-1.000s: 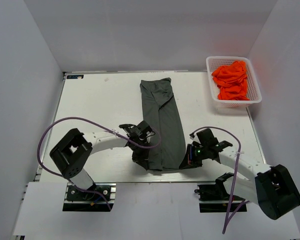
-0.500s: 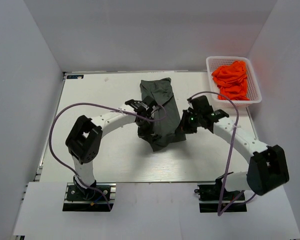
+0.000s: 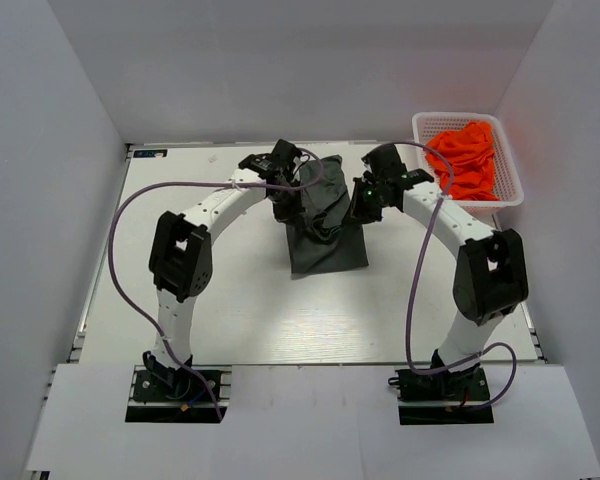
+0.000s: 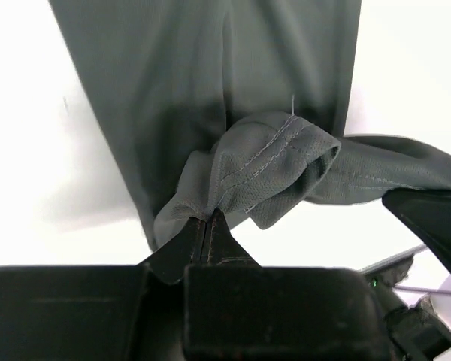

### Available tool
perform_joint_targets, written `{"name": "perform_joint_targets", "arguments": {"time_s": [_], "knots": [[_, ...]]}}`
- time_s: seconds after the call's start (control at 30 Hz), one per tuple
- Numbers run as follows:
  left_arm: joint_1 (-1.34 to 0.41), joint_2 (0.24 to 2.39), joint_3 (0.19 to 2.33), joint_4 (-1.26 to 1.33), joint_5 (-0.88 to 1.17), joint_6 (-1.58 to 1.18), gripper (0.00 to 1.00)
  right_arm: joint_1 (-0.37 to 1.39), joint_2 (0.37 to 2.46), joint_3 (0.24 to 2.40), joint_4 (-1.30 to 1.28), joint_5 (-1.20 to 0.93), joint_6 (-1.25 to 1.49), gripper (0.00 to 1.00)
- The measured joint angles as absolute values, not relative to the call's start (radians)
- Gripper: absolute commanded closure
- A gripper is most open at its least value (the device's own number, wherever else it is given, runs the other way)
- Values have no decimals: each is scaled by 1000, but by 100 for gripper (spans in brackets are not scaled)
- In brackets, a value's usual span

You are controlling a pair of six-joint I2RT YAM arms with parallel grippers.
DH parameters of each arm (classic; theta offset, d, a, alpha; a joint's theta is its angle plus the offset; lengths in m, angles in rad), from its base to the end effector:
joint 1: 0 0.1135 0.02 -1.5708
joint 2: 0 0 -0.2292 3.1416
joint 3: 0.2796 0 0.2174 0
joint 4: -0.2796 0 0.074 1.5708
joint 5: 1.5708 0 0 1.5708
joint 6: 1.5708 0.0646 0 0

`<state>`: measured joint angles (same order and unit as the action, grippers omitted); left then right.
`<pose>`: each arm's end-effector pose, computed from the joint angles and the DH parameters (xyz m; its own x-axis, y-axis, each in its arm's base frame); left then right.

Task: Fold and stack the t-shirts
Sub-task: Fold the tshirt

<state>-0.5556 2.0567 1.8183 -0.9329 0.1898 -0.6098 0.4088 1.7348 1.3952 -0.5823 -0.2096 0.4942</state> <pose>0.3315 -0.2201 0.1985 -0.9740 -0.0573 -0.2193 0.0275 0.9305 -0.3652 0.3225 0.1544 0.2173 -0.8828 0.1232 -0.4534 -0.0971 0.8964 0.4326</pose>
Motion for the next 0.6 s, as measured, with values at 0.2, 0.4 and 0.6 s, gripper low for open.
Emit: {"name": "perform_joint_targets", "arguments": {"time_s": [0.2,0.4,0.6], "knots": [[-517,2162,1925,-939,190,-580,100,382,1823,1504,-606,-221,482,100],[-479,2202,1946,-933,196,-563,100,363,1902,1571,-624,-242,477,100],[-458,2254,1985,-906,224,-554,100,346,1983,1639,-643,-266,467,100]]}}
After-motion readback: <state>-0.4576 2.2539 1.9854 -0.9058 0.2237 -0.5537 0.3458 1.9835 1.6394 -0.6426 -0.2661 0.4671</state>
